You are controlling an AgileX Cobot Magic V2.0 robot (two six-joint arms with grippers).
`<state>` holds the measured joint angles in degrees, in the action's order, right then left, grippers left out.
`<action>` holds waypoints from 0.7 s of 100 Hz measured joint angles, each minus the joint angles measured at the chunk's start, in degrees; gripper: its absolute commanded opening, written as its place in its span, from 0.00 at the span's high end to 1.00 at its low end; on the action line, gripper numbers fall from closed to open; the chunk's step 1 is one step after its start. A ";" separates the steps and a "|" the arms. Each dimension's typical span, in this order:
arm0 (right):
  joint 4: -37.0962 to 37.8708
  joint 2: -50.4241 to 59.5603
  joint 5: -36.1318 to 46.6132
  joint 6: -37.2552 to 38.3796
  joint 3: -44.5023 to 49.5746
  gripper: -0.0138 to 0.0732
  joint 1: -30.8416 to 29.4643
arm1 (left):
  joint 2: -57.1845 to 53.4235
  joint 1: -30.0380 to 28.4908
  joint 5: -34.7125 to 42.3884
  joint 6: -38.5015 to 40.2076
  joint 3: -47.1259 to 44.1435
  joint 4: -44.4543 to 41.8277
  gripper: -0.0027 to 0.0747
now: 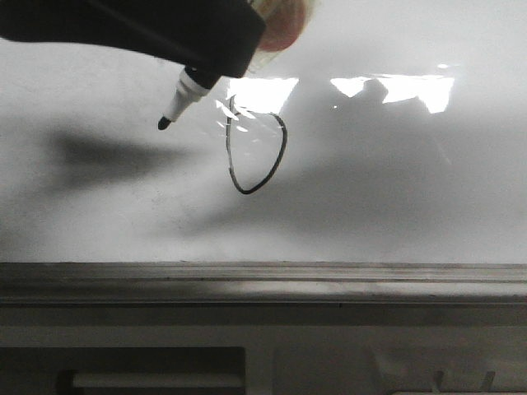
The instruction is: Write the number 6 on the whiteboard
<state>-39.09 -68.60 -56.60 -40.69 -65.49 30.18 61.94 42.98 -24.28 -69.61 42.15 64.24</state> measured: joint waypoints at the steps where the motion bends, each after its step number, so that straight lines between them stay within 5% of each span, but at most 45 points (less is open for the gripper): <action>1: 0.00 0.00 -0.10 0.00 0.00 0.89 0.00 | 0.02 0.00 0.09 -0.11 0.00 0.00 0.40; 31: 0.00 0.00 -0.33 0.00 0.00 0.89 0.00 | 0.85 0.00 0.94 -1.15 0.00 0.00 0.68; 70: 0.00 0.00 -0.33 0.00 -0.09 0.89 -0.22 | 0.96 0.06 0.94 -1.61 0.00 0.00 0.73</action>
<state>-39.09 -68.60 -56.93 -40.69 -65.58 29.96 62.90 43.04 -23.35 -71.23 42.15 64.24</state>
